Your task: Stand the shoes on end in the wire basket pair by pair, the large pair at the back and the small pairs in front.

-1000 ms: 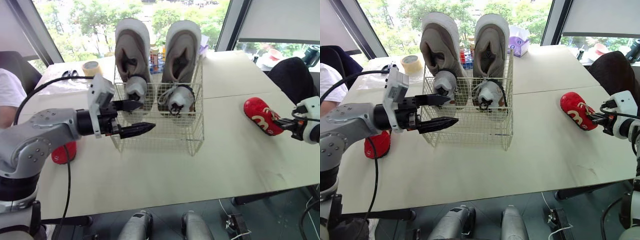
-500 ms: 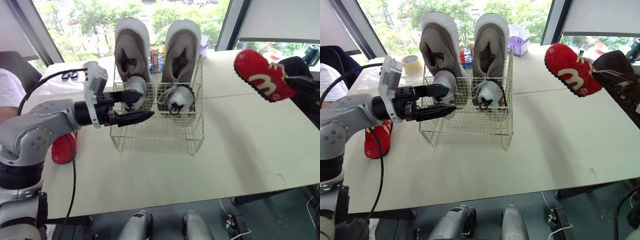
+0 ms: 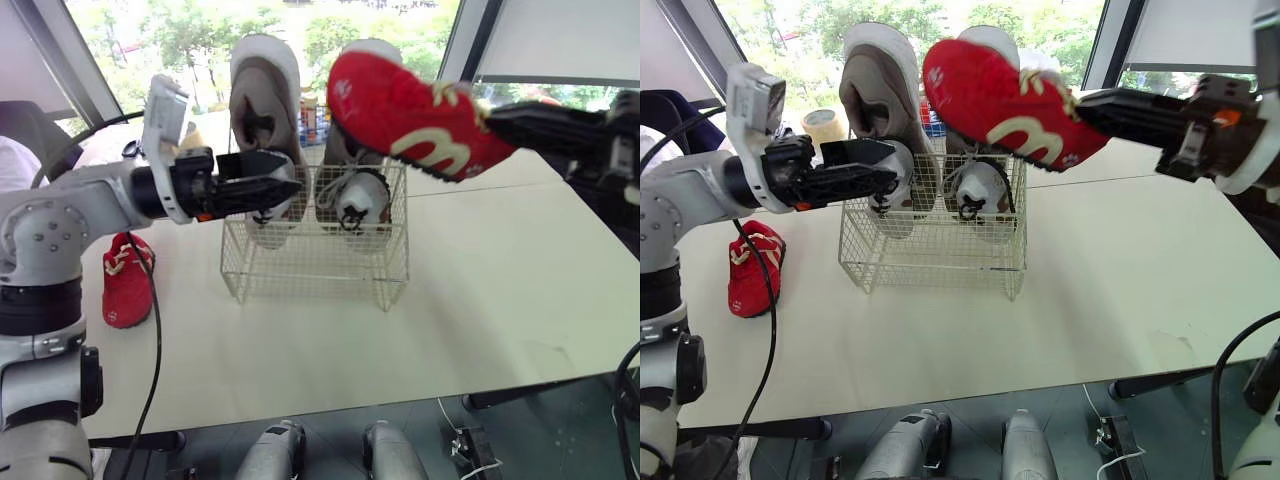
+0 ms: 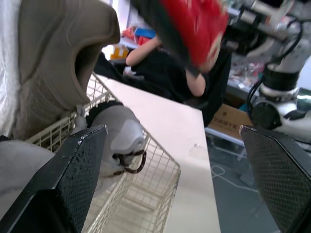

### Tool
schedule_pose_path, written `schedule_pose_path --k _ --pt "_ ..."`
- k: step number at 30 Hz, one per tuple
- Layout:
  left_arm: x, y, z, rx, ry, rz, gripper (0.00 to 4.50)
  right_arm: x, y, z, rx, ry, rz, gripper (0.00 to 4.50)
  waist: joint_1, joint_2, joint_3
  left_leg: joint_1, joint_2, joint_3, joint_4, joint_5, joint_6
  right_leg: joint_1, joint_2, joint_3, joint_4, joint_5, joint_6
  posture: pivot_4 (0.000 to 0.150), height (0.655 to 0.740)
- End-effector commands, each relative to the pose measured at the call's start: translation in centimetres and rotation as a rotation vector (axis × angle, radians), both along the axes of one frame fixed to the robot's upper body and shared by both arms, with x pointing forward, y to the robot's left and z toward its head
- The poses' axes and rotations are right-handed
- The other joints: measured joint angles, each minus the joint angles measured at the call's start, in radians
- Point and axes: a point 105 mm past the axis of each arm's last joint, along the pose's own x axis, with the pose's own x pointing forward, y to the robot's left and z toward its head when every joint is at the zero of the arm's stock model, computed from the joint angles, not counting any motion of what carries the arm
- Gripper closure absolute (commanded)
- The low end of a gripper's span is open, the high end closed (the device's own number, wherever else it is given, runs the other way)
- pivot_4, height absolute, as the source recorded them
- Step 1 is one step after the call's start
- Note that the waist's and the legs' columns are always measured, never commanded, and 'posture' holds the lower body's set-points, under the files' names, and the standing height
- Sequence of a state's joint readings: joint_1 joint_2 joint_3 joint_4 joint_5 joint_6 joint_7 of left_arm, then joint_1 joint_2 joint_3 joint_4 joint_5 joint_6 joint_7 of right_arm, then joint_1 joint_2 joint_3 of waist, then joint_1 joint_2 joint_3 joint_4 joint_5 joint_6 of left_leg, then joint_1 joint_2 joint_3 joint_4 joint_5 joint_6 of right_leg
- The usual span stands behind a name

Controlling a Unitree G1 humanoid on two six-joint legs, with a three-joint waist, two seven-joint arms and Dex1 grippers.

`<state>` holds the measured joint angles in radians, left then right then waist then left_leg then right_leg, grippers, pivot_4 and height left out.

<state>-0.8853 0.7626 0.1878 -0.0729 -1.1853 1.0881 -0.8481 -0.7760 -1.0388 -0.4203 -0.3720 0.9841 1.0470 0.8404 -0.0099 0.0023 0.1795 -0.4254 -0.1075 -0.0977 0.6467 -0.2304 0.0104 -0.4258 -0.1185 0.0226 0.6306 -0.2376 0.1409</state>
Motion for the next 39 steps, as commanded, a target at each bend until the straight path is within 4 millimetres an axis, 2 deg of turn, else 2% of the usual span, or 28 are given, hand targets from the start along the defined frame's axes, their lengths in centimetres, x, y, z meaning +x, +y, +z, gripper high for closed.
schedule_pose_path --k 1,11,16,19,25,27,28,30,35,37,39 --pt "-0.7 0.2 1.9 -0.048 -0.023 -0.035 0.00 -0.4 1.2 0.8 -0.035 -0.116 0.053 4.47 -0.002 0.000 0.000 0.000 0.000 0.000 0.000 0.000 0.000 0.000 0.000 0.000 0.000 0.000 0.000 0.150 0.7400" --pt "-0.4 -0.2 2.0 -0.060 0.019 -0.043 0.00 -1.0 3.8 0.0 -0.139 -0.177 0.200 4.47 -0.002 0.000 0.000 0.000 0.000 0.000 0.000 0.000 0.000 -0.001 0.000 0.000 0.001 0.000 0.000 0.150 0.7400" --pt "-0.4 -0.7 1.8 -0.062 0.036 -0.062 0.00 -1.3 4.4 0.2 -0.156 -0.193 0.235 4.47 -0.001 -0.001 0.000 0.000 0.000 0.000 0.000 0.000 0.000 -0.001 0.000 0.000 0.001 0.000 0.000 0.150 0.7400" --pt "-0.4 -1.0 1.5 -0.069 0.053 -0.068 0.73 -1.3 4.6 0.1 -0.162 -0.195 0.242 4.50 -0.001 -0.001 0.000 0.000 0.000 0.000 0.000 0.000 0.000 -0.001 0.000 0.000 0.001 0.000 0.000 0.150 0.7400" --pt "-1.1 -1.2 0.7 -0.066 0.081 -0.093 3.61 -1.2 4.4 0.7 -0.144 -0.197 0.226 4.50 -0.001 -0.001 0.000 0.000 0.000 0.000 -0.001 0.000 0.000 -0.001 0.000 0.001 0.001 0.000 0.000 0.150 0.7400" --pt "-0.9 -1.1 0.6 -0.086 0.097 -0.080 4.23 -0.9 4.1 1.0 -0.109 -0.172 0.211 4.50 -0.001 -0.001 0.000 0.000 0.000 0.000 -0.001 0.000 0.000 -0.001 0.000 0.001 0.001 0.000 0.000 0.150 0.7400" --pt "-0.8 -1.1 0.5 -0.103 0.108 -0.072 4.23 -0.7 3.8 1.2 -0.082 -0.157 0.193 3.91 -0.001 -0.001 0.000 0.000 0.000 0.000 -0.001 0.000 -0.001 -0.001 0.000 0.001 0.001 0.000 0.000 0.150 0.7400" --pt "-0.4 -0.7 0.1 -0.126 0.130 -0.035 4.23 -0.4 3.1 1.3 -0.041 -0.127 0.161 3.40 -0.001 -0.001 0.000 0.000 0.000 0.000 0.000 0.000 -0.001 -0.001 0.000 0.001 0.001 0.000 0.000 0.150 0.7400" --pt "0.1 0.6 0.1 -0.230 0.147 0.047 4.23 -0.6 1.0 2.0 0.204 -0.032 0.140 0.87 0.002 -0.001 0.001 0.000 0.000 -0.001 0.000 0.000 0.000 -0.001 0.000 0.001 0.001 0.000 0.000 0.150 0.7400" --pt "0.0 0.9 0.2 -0.265 0.146 0.063 4.23 -0.2 -0.3 1.8 0.293 -0.005 0.096 0.03 0.002 -0.001 0.001 0.000 0.000 -0.001 0.000 0.000 -0.001 -0.001 0.000 0.001 0.001 0.000 0.000 0.150 0.7400" --pt "-0.1 1.0 0.7 -0.311 0.138 0.070 4.23 0.2 -1.0 0.6 0.381 0.064 0.083 0.03 0.006 -0.001 0.001 0.000 0.000 -0.002 0.000 0.000 -0.001 -0.001 0.000 0.001 0.001 0.000 0.000 0.150 0.7400"
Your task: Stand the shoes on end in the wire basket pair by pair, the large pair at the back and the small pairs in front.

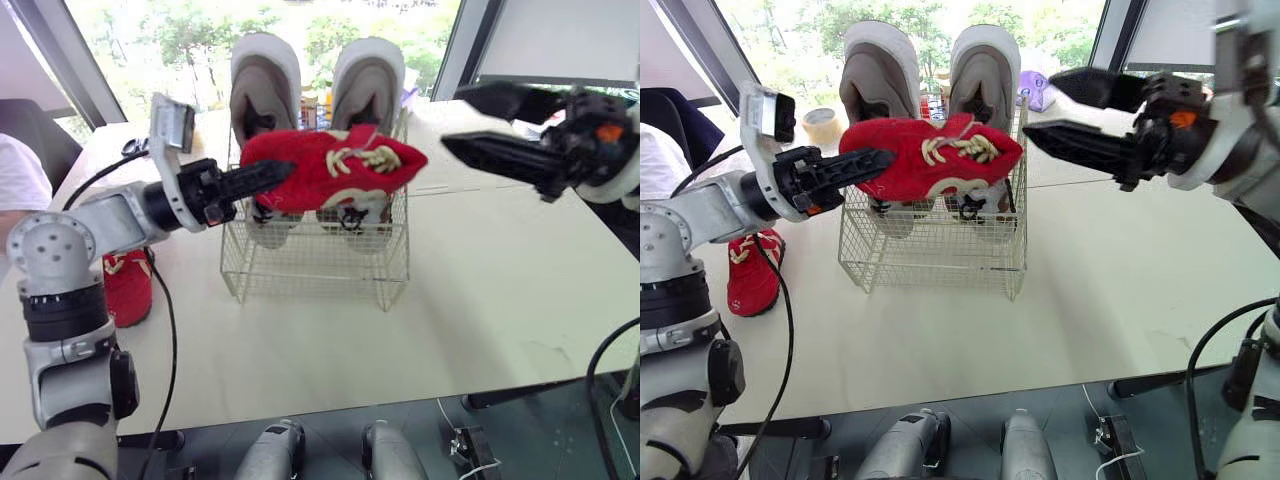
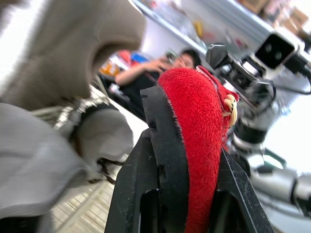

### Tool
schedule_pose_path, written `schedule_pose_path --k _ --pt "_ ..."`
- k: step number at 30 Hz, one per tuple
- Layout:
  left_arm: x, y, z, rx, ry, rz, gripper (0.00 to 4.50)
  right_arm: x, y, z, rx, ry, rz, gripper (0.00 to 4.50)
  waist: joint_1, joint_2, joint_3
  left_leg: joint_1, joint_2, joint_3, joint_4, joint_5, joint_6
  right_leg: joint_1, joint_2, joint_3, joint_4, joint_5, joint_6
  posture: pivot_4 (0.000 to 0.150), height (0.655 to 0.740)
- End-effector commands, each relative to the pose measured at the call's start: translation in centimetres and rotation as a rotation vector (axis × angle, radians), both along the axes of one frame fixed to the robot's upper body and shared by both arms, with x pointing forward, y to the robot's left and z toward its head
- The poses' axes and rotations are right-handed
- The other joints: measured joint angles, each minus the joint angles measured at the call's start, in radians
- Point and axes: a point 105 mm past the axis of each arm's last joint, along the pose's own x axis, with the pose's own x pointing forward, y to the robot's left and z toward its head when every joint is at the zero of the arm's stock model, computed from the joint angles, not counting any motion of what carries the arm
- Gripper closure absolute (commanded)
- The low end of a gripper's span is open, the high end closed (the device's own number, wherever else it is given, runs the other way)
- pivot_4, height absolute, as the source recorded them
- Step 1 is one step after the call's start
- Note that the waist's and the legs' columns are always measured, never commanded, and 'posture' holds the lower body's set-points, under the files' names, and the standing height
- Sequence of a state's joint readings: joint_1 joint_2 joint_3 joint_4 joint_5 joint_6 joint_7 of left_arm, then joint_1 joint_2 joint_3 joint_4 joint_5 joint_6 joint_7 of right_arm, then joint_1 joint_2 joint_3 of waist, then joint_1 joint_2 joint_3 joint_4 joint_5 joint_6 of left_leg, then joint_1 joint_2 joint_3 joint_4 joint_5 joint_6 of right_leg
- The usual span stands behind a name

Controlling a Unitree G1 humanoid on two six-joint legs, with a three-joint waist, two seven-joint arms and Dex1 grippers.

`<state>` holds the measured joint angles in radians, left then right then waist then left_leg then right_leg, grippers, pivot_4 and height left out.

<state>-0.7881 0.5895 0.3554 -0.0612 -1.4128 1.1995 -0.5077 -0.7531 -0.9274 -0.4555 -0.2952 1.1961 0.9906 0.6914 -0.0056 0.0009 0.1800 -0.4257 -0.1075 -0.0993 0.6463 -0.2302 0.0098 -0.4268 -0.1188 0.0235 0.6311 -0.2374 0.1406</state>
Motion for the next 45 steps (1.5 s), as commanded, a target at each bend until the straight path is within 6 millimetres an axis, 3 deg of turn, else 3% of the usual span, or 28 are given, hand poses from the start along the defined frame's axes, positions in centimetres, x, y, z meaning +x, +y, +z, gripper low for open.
schedule_pose_path --k 1,4,9,16,25,28,33,36,41,45 --pt "-1.1 0.5 2.5 -0.112 -0.093 0.014 4.23 -0.2 -1.1 -0.7 0.162 0.072 0.000 0.03 0.002 0.000 0.000 0.000 0.000 0.000 0.000 0.000 0.000 0.000 0.000 0.000 0.000 0.000 0.000 0.150 0.7400" --pt "-1.2 0.2 3.1 -0.175 -0.101 0.015 4.23 0.4 0.4 -2.9 0.287 0.176 0.046 0.03 0.001 0.000 -0.001 0.000 0.000 0.000 0.000 0.000 0.000 0.000 0.000 0.000 0.001 0.000 0.000 0.150 0.7400" --pt "-1.4 -0.7 3.8 -0.235 -0.109 -0.007 4.23 1.2 3.7 -4.6 0.402 0.272 0.096 0.03 -0.008 0.000 -0.001 0.000 0.000 0.000 0.000 0.001 -0.001 -0.001 0.000 0.001 0.002 0.000 0.000 0.150 0.7400" --pt "-1.2 -1.8 3.6 -0.249 -0.101 -0.021 4.23 1.2 7.2 -2.4 0.510 0.242 0.205 0.03 -0.005 0.000 -0.001 0.000 0.000 0.000 0.001 0.001 -0.001 -0.001 0.001 0.000 0.002 0.000 0.000 0.150 0.7400" --pt "-1.1 -2.7 2.3 -0.214 -0.085 -0.016 4.23 1.5 8.1 -0.1 0.598 0.208 0.240 0.03 -0.008 0.000 -0.001 0.000 0.000 -0.001 0.000 0.001 -0.001 -0.001 0.001 0.000 0.002 0.000 0.000 0.150 0.7400" --pt "-0.9 -2.7 2.3 -0.198 -0.107 0.015 4.23 1.2 8.6 -0.1 0.588 0.209 0.263 0.77 -0.008 0.000 -0.001 0.000 0.000 -0.001 0.000 0.001 -0.001 -0.001 0.002 0.000 0.002 0.000 0.000 0.150 0.7400" --pt "-0.8 -2.7 2.1 -0.191 -0.114 0.035 4.23 1.0 9.1 -0.2 0.567 0.216 0.276 2.91 -0.006 0.000 -0.001 0.000 0.000 -0.001 0.000 0.001 -0.001 -0.001 0.002 0.000 0.002 0.000 0.000 0.150 0.7400" --pt "-0.8 -2.7 2.2 -0.191 -0.110 0.034 2.81 1.0 9.3 -0.2 0.547 0.215 0.272 3.46 -0.007 0.000 -0.001 0.000 0.000 -0.001 0.000 0.001 -0.001 -0.001 0.002 0.000 0.002 0.000 0.000 0.150 0.7400" --pt "-1.6 -2.0 1.6 -0.125 -0.120 0.013 0.17 1.1 9.4 -0.6 0.452 0.199 0.246 3.51 -0.009 0.000 -0.001 0.000 0.000 -0.001 -0.001 0.001 -0.001 -0.001 0.002 0.000 0.002 0.000 0.000 0.150 0.7400" --pt "-1.8 0.1 0.0 0.090 -0.151 0.064 0.08 1.2 8.3 -1.3 0.216 0.135 0.211 3.51 -0.009 0.000 0.000 0.000 0.000 0.000 -0.001 0.001 -0.001 -0.001 0.002 0.000 0.001 0.000 0.000 0.150 0.7400"
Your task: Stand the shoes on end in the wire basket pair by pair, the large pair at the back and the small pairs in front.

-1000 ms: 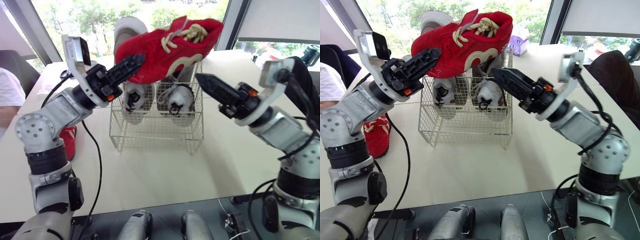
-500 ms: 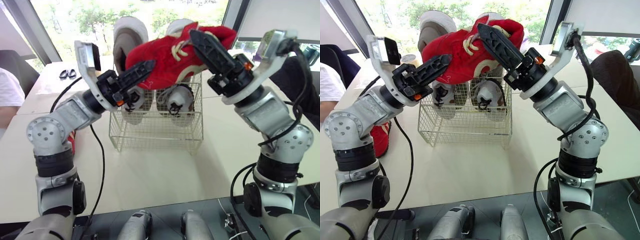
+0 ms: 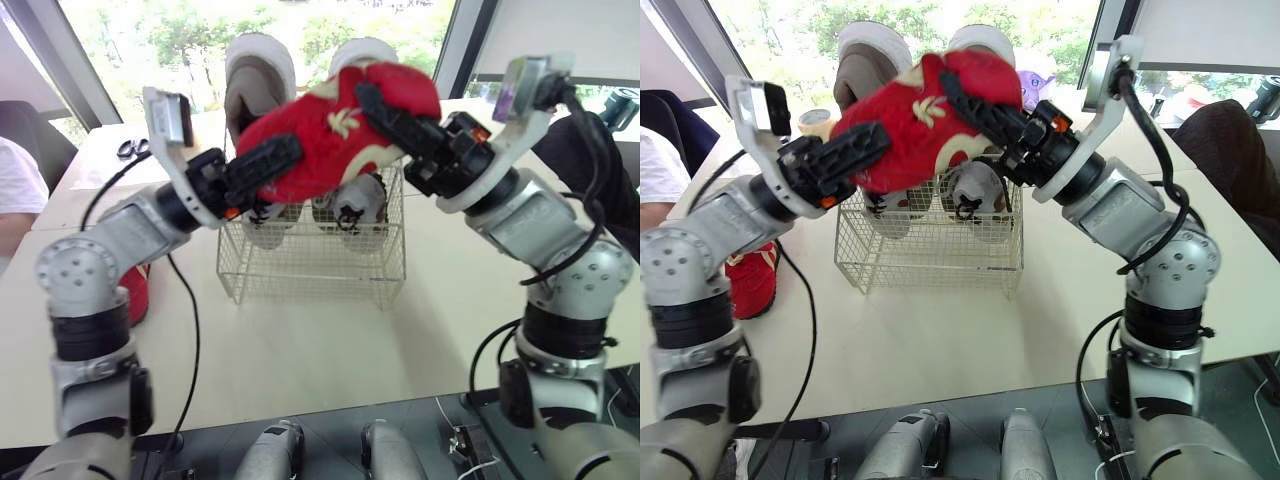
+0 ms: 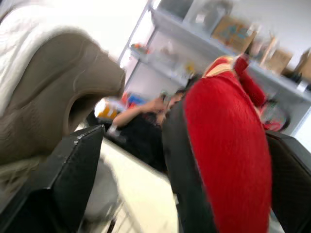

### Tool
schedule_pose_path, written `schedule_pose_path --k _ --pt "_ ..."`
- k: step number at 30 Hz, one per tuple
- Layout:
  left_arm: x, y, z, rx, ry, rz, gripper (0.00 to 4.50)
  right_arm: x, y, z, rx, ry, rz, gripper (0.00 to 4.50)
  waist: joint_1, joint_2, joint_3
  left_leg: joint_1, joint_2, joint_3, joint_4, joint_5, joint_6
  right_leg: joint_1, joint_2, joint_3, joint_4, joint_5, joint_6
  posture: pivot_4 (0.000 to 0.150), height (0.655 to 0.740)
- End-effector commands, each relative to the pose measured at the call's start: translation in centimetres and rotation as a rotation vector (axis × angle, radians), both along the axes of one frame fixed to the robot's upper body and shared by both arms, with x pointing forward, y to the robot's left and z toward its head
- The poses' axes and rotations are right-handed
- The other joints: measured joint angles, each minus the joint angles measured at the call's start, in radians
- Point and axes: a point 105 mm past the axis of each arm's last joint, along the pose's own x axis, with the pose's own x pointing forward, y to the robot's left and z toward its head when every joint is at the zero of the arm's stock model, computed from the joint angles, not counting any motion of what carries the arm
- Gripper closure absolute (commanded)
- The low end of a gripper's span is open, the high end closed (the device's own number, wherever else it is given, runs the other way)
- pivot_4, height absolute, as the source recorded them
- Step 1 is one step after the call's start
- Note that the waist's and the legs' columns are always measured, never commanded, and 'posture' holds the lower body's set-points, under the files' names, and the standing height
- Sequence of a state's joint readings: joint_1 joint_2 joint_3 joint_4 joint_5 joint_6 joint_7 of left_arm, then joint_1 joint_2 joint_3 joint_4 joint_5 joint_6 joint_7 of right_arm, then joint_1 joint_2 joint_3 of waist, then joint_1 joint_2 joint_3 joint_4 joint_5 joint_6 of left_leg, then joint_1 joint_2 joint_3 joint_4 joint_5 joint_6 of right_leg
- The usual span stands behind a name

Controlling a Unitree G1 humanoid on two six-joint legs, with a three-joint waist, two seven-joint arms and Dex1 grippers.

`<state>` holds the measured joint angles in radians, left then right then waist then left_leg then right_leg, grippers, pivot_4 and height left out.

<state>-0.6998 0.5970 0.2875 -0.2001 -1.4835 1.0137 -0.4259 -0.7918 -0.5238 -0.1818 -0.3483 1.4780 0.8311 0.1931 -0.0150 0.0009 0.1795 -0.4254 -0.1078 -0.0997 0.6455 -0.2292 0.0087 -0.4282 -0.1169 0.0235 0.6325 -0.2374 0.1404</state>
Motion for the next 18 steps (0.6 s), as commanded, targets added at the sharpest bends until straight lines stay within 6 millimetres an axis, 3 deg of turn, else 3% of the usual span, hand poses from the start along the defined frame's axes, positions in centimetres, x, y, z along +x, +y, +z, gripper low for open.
schedule_pose_path --k 1,6,10,15,18 --pt "-0.8 1.8 -0.5 0.176 -0.069 0.033 0.08 -0.7 -0.9 0.6 -0.191 -0.133 0.005 3.51 0.000 0.000 0.000 0.000 0.000 0.000 0.000 0.000 0.000 0.000 0.000 0.000 0.000 0.000 0.000 0.150 0.7400" --pt "-0.5 4.0 -1.0 0.336 -0.111 0.084 0.08 0.3 -2.2 -0.3 -0.532 -0.309 -0.028 3.51 0.003 0.000 0.000 0.000 0.000 0.001 0.000 -0.001 0.001 0.001 0.000 -0.001 -0.002 0.000 0.000 0.150 0.7400" --pt "-0.4 4.2 -0.8 0.353 -0.136 0.094 0.08 1.4 -2.7 -1.5 -0.736 -0.458 -0.019 3.51 0.001 0.000 0.001 0.000 0.000 0.002 0.000 -0.001 0.001 0.001 0.000 -0.001 -0.002 0.000 0.000 0.150 0.7400" --pt "-0.6 4.1 -0.9 0.358 -0.151 0.105 0.08 1.7 -2.3 -3.3 -0.832 -0.538 0.055 3.51 0.001 0.000 0.001 0.000 0.001 0.001 -0.001 -0.001 0.001 0.001 -0.001 -0.001 -0.002 0.000 0.000 0.150 0.7400" --pt "-0.5 4.3 -0.9 0.358 -0.155 0.126 0.08 2.1 -1.8 -5.4 -0.890 -0.560 0.094 3.51 0.002 0.000 0.001 0.000 0.000 0.001 0.000 -0.001 0.001 0.001 -0.001 -0.001 -0.002 0.000 0.000 0.150 0.7400"
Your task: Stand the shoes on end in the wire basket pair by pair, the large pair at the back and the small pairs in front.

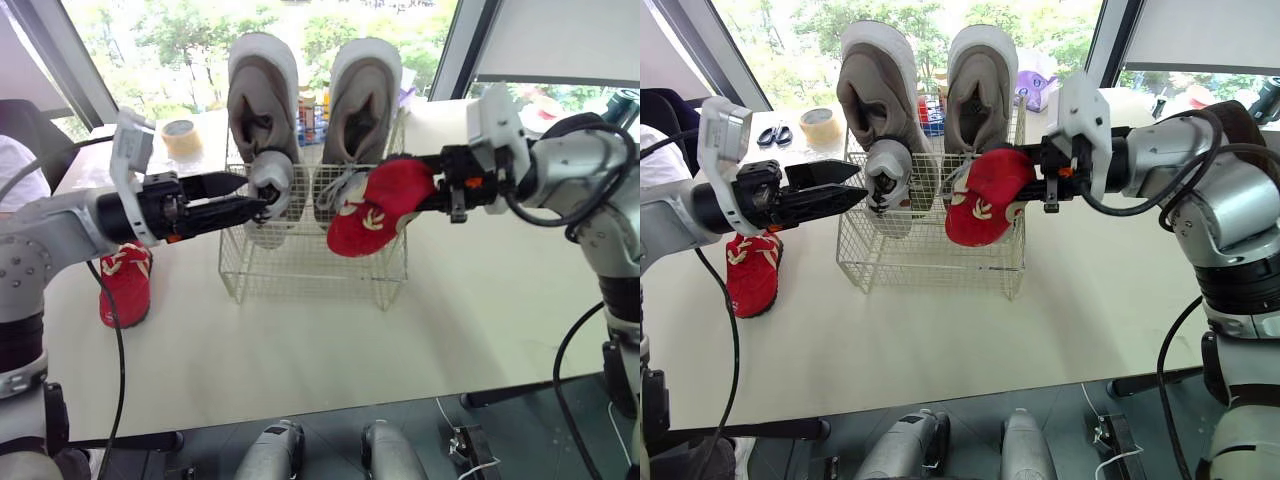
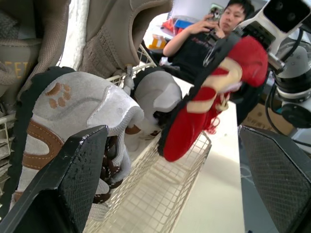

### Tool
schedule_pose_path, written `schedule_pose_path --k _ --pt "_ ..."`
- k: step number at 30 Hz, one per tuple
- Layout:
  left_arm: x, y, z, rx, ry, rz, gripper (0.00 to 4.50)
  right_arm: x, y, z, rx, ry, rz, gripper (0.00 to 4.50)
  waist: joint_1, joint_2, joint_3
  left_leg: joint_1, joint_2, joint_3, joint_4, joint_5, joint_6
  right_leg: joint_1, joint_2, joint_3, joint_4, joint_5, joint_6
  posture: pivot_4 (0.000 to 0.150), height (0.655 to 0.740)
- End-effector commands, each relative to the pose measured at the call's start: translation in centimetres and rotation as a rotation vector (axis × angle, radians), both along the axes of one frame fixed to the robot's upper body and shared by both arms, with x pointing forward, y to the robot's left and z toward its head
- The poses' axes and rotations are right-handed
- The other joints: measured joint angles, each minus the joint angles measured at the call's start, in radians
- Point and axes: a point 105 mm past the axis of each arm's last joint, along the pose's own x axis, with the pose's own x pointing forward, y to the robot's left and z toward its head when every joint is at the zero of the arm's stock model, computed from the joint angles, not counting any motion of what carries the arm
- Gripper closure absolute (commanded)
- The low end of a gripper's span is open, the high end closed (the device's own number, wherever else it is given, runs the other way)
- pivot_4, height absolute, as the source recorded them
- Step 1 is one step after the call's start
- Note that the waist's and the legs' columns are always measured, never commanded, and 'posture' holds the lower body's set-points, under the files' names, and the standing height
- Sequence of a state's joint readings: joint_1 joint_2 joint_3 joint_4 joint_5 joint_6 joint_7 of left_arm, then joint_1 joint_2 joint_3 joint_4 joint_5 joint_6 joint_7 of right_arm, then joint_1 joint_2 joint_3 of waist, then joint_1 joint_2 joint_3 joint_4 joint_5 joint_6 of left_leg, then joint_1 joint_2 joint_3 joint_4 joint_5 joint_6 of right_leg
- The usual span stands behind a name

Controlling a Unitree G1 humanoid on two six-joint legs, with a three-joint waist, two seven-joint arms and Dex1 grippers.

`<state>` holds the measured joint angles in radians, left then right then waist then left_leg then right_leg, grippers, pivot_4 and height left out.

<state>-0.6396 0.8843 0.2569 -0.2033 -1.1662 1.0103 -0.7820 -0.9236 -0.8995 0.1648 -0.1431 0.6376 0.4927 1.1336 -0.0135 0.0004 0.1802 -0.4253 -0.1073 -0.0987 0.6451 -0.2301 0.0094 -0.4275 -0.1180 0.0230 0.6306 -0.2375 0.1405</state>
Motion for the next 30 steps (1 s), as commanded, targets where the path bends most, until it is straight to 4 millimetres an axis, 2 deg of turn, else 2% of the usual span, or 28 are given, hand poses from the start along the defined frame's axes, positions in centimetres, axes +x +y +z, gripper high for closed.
schedule_pose_path --k 1,6,12,20,27,30 --pt "-0.3 0.4 1.1 -0.008 -0.067 0.026 0.08 0.4 0.2 -1.6 -0.068 -0.046 0.022 3.51 0.000 0.000 0.000 0.000 0.000 0.000 0.000 0.000 0.000 0.000 0.000 0.000 0.000 0.000 0.000 0.150 0.7400" --pt "-0.1 0.3 1.1 0.001 -0.072 0.038 0.08 1.9 -0.3 -3.9 -0.149 -0.084 0.010 3.51 0.001 0.000 0.000 0.000 0.000 0.000 0.000 0.000 0.000 0.000 0.000 0.000 0.000 0.000 0.000 0.150 0.7400" --pt "0.4 -0.1 0.9 0.004 -0.077 0.045 0.08 3.8 -1.1 -4.5 -0.197 -0.153 -0.005 3.51 0.000 0.000 0.000 0.000 0.000 -0.001 0.000 0.001 -0.001 0.000 0.000 0.000 0.001 0.001 -0.001 0.150 0.7400" --pt "1.0 -0.5 0.6 0.004 -0.081 0.047 0.08 4.8 -1.6 -4.7 -0.261 -0.182 0.029 3.51 0.000 0.000 0.000 0.001 0.000 -0.001 0.001 0.001 -0.002 0.001 0.001 0.000 0.001 0.001 -0.001 0.150 0.7400" --pt "1.0 -0.7 0.5 0.004 -0.087 0.047 0.08 3.8 -2.0 -5.2 -0.251 -0.007 0.039 3.51 0.004 0.000 0.000 0.001 0.000 -0.002 0.001 0.001 -0.002 0.001 0.001 -0.001 0.001 0.001 -0.001 0.150 0.7400" --pt "1.0 -0.7 0.4 0.003 -0.088 0.049 0.00 3.2 -2.1 -4.8 -0.229 0.024 0.030 2.10 0.004 0.000 0.000 0.001 -0.001 -0.003 0.001 0.001 -0.002 0.001 0.001 -0.001 0.001 0.001 -0.001 0.150 0.7400"
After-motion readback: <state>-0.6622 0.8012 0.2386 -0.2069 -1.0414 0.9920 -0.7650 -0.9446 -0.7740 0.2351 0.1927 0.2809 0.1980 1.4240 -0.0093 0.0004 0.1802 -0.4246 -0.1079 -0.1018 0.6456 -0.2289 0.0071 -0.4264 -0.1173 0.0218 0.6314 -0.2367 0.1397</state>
